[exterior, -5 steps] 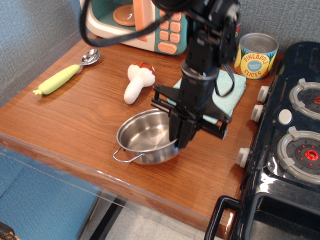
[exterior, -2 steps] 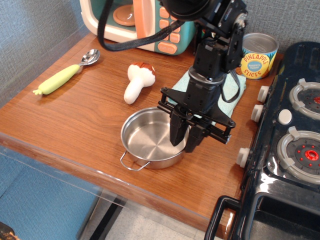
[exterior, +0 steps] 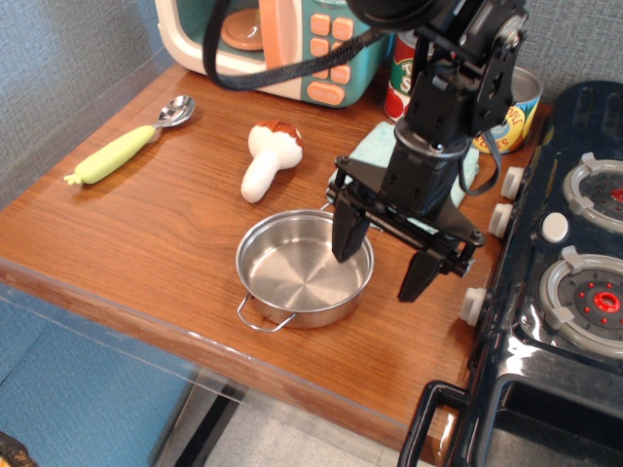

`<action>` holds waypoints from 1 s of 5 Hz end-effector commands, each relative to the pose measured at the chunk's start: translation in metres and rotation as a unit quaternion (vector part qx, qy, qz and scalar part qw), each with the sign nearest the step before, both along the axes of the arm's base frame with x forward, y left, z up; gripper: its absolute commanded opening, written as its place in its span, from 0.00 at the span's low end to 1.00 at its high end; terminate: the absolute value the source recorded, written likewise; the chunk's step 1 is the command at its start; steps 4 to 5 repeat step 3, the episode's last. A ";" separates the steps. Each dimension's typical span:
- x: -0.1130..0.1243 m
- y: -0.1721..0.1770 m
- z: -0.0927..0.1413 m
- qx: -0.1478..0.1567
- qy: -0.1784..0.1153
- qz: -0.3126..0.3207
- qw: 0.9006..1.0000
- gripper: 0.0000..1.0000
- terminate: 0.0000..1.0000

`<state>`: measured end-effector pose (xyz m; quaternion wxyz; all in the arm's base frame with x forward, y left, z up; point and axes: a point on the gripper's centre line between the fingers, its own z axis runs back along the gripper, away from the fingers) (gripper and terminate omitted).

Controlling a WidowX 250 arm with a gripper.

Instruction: Move the pot in front of the blue towel

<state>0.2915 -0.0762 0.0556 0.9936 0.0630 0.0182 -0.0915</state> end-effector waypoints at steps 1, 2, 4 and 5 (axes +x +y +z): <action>-0.001 -0.003 0.026 -0.024 -0.078 0.006 0.997 1.00 0.00; -0.001 -0.003 0.026 -0.024 -0.078 0.006 0.997 1.00 0.00; -0.001 -0.003 0.026 -0.024 -0.078 0.006 0.997 1.00 1.00; -0.001 -0.003 0.026 -0.024 -0.078 0.006 0.997 1.00 1.00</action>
